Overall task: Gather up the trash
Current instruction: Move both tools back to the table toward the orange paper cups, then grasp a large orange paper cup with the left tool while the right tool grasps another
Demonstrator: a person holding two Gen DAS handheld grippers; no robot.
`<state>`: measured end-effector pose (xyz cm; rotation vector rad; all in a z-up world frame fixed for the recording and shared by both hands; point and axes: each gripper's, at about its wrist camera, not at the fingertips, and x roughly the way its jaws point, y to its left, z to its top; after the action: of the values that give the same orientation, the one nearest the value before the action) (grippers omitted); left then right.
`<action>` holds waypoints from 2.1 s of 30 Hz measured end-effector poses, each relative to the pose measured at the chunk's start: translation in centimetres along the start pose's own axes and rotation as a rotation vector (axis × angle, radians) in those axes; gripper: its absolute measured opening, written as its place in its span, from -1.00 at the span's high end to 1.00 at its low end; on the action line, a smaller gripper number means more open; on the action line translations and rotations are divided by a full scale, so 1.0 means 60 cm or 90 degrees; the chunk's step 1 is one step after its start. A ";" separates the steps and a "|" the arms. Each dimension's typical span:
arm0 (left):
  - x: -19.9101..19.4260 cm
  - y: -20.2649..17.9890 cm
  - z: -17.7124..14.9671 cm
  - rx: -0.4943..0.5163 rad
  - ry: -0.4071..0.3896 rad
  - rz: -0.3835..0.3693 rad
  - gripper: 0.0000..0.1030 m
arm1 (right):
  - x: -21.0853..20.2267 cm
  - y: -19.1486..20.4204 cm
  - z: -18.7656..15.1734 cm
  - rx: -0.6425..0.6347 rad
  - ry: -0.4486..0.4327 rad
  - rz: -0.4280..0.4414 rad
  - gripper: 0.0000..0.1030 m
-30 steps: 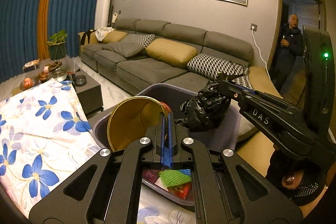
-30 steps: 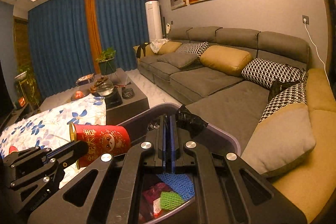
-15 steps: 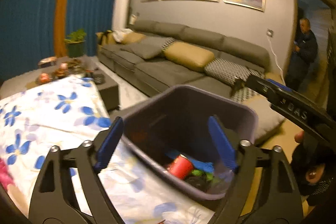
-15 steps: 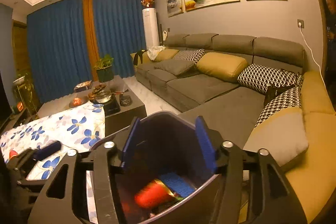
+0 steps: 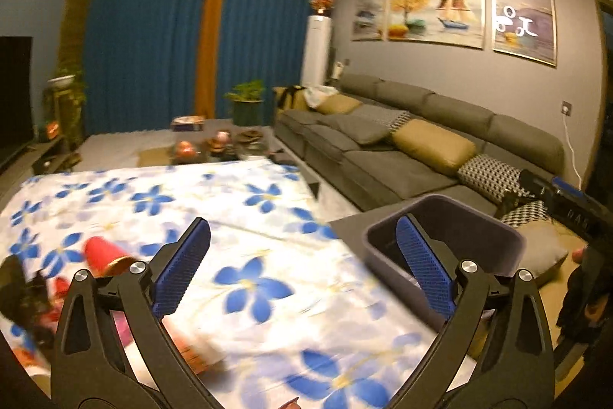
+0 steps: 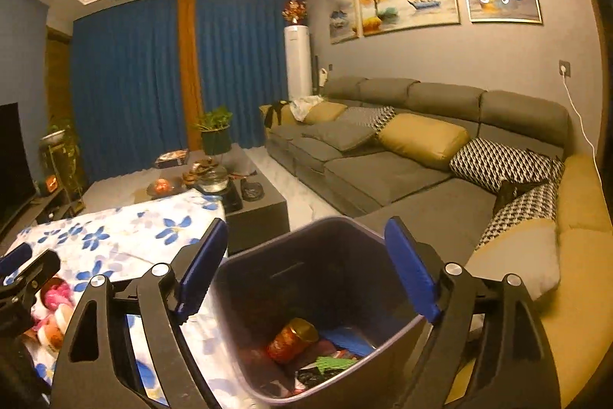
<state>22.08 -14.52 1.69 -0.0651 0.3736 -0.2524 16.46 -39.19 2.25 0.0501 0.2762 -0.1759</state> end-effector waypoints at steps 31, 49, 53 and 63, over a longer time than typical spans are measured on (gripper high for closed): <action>-0.306 0.350 -0.146 -0.103 -0.015 0.223 -0.87 | -0.131 0.352 -0.138 -0.063 0.064 0.260 -0.69; -0.224 0.374 -0.202 -0.067 0.142 0.181 -0.87 | -0.124 0.405 -0.179 -0.083 0.115 0.288 -0.69; -0.207 0.387 -0.205 -0.068 0.165 0.181 -0.87 | -0.112 0.406 -0.184 -0.089 0.121 0.279 -0.69; -0.181 0.414 -0.213 -0.097 0.196 0.152 -0.51 | -0.068 0.417 -0.194 -0.112 0.146 0.259 -0.69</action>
<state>13.35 12.04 -9.08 -0.1311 0.7021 0.0040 13.98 -13.07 -7.21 -0.0482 0.5029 0.2608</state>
